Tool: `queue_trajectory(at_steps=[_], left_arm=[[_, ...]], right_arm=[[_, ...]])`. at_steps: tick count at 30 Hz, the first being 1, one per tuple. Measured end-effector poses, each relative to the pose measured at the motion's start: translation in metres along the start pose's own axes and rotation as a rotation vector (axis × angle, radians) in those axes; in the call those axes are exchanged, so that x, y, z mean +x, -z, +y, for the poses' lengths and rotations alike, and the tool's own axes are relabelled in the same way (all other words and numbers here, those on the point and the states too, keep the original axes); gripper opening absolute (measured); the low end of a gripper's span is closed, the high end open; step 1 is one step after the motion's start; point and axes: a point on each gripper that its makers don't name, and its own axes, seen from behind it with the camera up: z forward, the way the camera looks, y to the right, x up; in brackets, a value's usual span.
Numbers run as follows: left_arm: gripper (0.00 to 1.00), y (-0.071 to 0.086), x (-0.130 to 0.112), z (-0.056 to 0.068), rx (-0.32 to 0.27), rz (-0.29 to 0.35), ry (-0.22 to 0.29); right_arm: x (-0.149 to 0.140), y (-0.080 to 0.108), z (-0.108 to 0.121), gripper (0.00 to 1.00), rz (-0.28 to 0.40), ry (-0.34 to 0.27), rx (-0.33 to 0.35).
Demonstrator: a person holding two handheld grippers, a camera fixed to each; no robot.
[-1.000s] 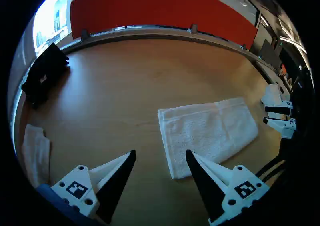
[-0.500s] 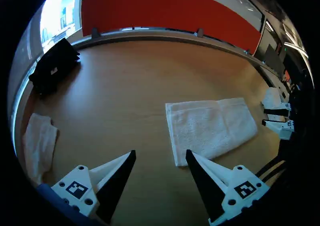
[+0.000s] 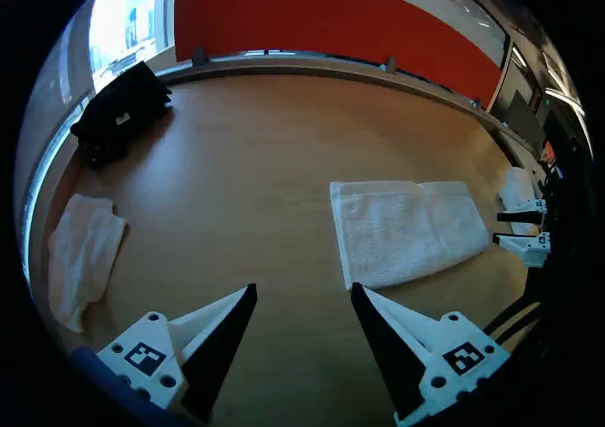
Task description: Fold towel
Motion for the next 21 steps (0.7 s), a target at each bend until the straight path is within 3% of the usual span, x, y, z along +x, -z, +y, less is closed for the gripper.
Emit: queue_trajectory(at_steps=[14,21], left_arm=[[0.93,0.011,-0.023,-0.011,0.018,-0.019,0.031],[0.93,0.014,-0.024,-0.013,0.018,-0.015,0.041]], right_arm=[[-0.024,-0.009,-0.001,0.73,-0.041,-0.001,0.024],[-0.028,-0.009,-0.005,0.54,-0.058,0.028,0.055]])
